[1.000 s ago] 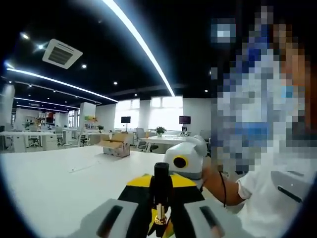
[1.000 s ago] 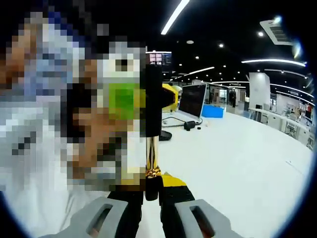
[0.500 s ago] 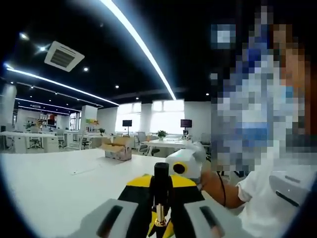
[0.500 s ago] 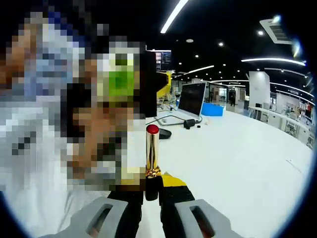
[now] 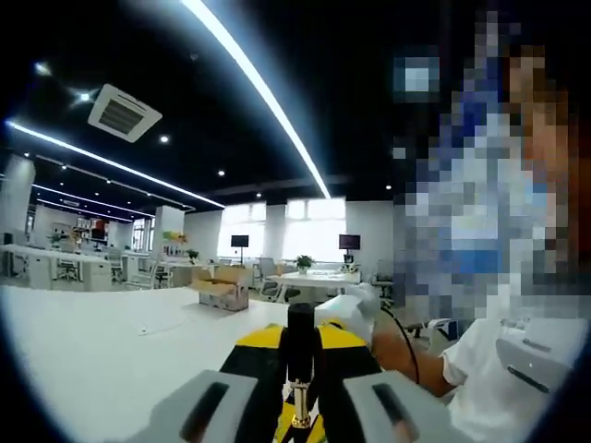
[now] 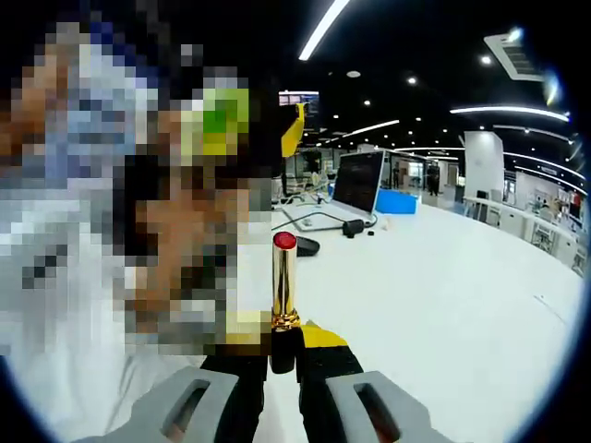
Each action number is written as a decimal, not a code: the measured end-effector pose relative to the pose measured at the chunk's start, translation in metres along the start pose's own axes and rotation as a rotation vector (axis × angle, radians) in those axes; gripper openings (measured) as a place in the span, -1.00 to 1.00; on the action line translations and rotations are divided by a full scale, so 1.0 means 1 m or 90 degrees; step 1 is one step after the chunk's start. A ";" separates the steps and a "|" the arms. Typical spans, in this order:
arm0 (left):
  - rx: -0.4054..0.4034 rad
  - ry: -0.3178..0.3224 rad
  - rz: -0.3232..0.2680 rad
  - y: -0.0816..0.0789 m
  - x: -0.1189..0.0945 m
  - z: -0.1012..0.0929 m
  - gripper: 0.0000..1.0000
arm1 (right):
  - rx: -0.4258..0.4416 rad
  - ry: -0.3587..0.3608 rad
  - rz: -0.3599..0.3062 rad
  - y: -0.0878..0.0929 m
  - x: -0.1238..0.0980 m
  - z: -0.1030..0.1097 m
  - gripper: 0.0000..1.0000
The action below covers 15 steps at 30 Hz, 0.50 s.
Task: Unscrew the lipstick cap, remove the lipstick, and put the cap back on the lipstick
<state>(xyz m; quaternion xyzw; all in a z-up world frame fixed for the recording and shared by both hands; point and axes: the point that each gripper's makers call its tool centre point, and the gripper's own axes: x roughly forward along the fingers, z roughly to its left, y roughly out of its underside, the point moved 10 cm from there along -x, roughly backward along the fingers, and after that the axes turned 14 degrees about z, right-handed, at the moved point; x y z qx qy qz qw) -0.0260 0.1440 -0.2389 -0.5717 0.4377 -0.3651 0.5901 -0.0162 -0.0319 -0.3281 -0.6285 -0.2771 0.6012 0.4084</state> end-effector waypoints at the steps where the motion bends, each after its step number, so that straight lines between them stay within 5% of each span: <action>1: -0.001 -0.002 -0.003 -0.001 -0.001 0.001 -0.74 | 0.000 0.001 0.001 0.000 0.000 0.000 -0.78; 15: 0.002 -0.036 -0.031 -0.006 -0.013 0.009 -0.74 | -0.005 0.002 0.002 0.000 -0.001 0.001 -0.78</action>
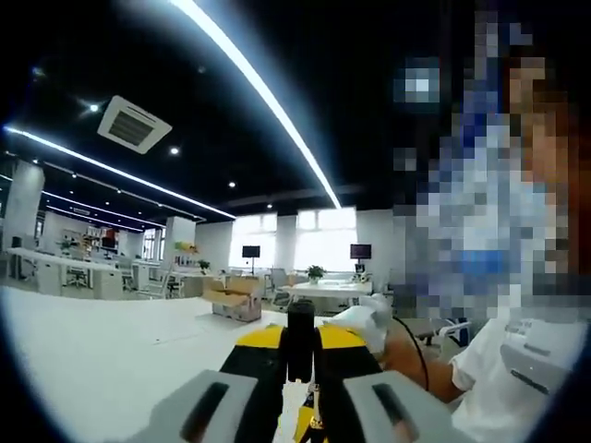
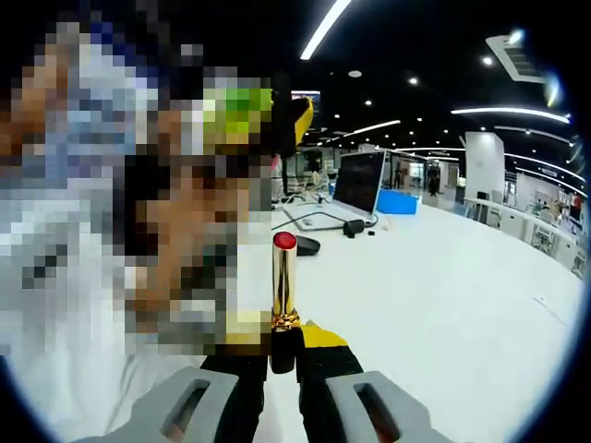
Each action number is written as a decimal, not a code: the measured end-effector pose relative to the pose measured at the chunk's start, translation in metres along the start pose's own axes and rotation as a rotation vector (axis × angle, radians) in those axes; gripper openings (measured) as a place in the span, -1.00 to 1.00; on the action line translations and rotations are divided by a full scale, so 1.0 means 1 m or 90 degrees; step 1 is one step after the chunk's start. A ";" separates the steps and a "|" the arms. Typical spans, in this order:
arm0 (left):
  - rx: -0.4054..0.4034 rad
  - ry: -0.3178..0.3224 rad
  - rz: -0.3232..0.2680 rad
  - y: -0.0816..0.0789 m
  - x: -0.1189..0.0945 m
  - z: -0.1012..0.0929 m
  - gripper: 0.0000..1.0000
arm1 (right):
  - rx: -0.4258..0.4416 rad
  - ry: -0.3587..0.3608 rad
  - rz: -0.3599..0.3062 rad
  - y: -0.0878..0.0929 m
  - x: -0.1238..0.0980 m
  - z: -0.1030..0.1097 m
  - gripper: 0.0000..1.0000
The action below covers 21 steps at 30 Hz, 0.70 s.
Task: Unscrew the lipstick cap, remove the lipstick, and put the cap back on the lipstick
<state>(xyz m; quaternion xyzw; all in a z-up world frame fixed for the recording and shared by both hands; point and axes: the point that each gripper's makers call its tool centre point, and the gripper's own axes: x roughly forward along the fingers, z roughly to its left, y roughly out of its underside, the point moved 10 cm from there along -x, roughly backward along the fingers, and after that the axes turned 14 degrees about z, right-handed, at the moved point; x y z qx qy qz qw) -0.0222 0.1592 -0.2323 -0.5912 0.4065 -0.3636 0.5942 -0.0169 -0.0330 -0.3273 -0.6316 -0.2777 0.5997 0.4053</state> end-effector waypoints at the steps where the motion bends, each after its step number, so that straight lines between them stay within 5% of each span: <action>1: -0.001 -0.001 -0.002 0.000 -0.001 0.001 -0.74 | 0.001 -0.002 -0.001 -0.001 0.000 0.001 -0.78; 21: -0.023 -0.060 0.010 0.010 0.000 0.021 -0.74 | -0.005 -0.001 -0.008 -0.004 -0.004 0.005 -0.78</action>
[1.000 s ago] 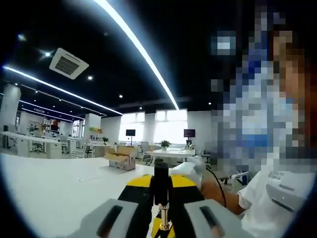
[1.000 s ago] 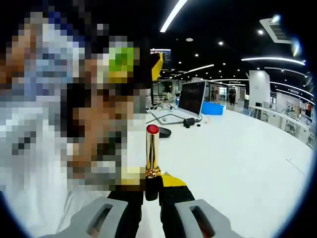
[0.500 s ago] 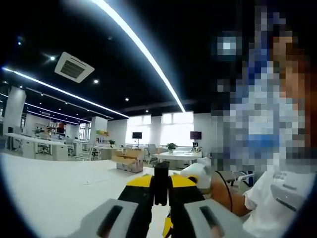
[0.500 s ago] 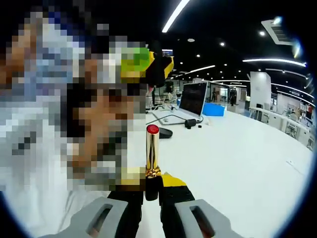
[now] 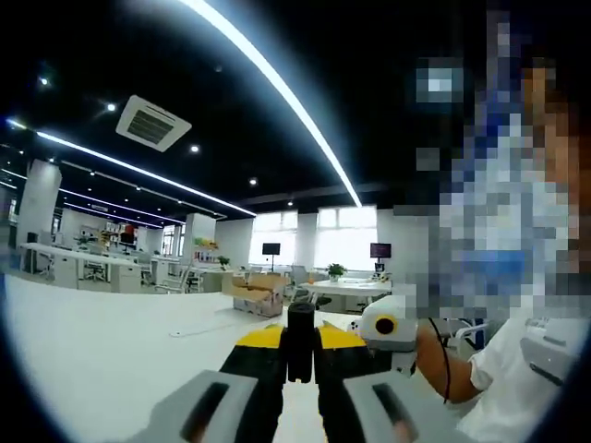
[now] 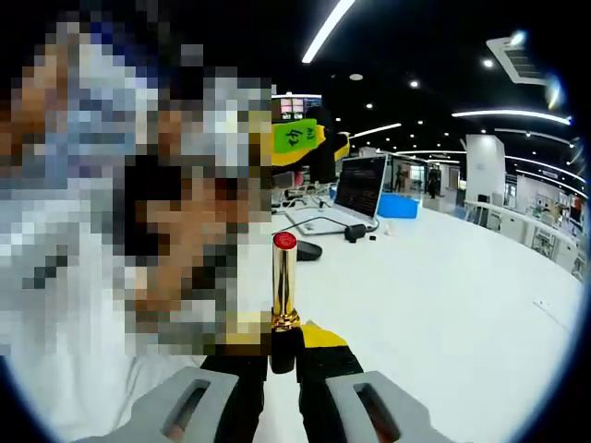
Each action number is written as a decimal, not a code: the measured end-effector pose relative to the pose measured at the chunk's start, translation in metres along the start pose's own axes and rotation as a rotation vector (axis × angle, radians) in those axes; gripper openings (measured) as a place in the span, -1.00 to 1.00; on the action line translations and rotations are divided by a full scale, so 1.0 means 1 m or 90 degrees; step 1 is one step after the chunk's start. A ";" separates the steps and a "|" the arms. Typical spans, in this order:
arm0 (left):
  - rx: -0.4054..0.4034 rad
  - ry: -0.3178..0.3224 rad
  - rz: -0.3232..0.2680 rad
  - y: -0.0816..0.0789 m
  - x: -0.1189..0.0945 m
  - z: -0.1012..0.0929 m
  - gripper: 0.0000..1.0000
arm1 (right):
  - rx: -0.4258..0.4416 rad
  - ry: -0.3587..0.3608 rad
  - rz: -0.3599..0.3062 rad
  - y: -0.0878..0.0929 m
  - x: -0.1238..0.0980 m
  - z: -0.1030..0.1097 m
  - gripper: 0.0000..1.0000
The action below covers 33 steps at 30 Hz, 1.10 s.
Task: Unscrew the lipstick cap, remove the lipstick, and put the cap back on the lipstick
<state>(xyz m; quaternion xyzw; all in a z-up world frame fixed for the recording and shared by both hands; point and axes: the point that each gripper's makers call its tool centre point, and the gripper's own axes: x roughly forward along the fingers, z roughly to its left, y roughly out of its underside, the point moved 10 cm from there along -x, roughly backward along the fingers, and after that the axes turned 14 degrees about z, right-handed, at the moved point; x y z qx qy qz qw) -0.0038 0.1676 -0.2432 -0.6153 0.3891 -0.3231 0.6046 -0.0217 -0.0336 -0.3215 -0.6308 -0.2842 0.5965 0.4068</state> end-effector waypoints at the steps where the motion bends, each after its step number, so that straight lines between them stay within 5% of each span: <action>1: -0.001 -0.002 0.001 0.001 0.000 0.001 -0.74 | -0.001 0.000 0.000 0.000 0.000 0.000 -0.78; 33: -0.074 -0.091 0.052 0.039 0.011 0.049 -0.74 | -0.007 0.006 -0.011 -0.002 -0.006 0.008 -0.78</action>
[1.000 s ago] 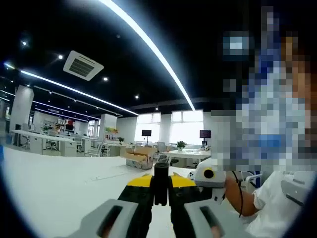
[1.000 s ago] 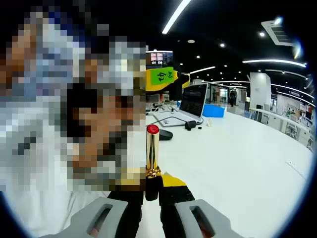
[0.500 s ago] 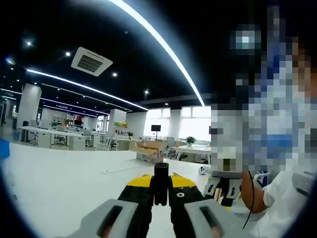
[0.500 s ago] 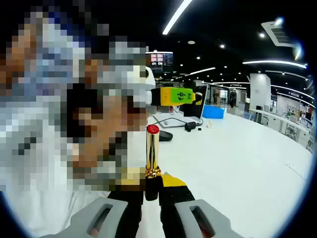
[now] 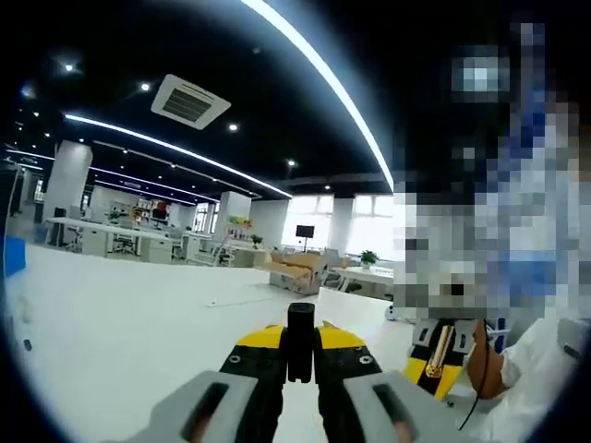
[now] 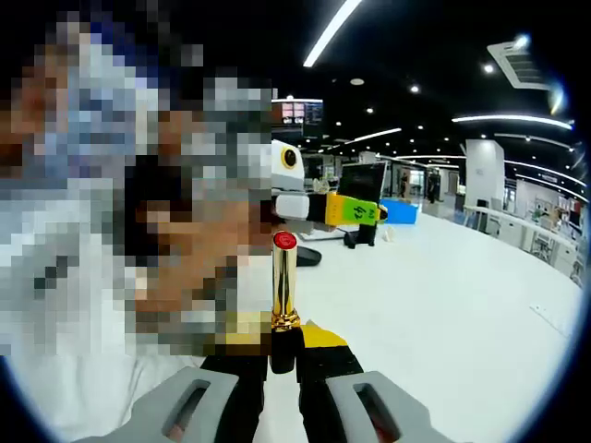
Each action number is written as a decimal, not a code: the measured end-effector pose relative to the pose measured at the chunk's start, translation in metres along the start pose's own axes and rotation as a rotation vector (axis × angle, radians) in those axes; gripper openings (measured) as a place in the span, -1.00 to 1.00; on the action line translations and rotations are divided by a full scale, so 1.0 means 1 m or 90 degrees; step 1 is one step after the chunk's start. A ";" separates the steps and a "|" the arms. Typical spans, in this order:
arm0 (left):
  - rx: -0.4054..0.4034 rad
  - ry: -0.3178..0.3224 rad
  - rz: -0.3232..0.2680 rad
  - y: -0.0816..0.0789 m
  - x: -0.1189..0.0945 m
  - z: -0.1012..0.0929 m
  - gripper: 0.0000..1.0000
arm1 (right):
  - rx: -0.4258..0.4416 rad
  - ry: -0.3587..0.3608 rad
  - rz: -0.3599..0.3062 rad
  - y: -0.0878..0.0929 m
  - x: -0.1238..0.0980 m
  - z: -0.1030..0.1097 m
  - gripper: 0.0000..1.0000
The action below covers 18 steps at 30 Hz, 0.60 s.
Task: Unscrew the lipstick cap, remove the lipstick, and put the cap back on the lipstick
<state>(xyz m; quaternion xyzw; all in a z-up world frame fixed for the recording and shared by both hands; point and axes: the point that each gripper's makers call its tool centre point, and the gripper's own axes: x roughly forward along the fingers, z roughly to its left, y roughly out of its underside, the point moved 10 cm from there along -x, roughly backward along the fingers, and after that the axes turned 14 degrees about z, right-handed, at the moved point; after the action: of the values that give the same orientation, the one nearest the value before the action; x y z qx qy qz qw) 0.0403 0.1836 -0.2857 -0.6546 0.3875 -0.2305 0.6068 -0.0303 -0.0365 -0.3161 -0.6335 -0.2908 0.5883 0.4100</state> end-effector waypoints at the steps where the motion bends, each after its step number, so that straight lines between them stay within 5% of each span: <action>1: 0.001 0.001 0.001 0.001 0.001 0.001 -0.74 | 0.000 0.001 0.000 0.000 -0.001 -0.001 -0.78; 18: -0.020 -0.002 0.033 0.015 0.013 0.016 -0.74 | -0.002 0.011 -0.010 -0.003 -0.010 -0.007 -0.78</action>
<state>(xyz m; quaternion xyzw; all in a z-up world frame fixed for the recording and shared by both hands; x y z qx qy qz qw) 0.0568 0.1839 -0.3049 -0.6541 0.4068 -0.2075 0.6030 -0.0243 -0.0450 -0.3089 -0.6366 -0.2929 0.5795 0.4161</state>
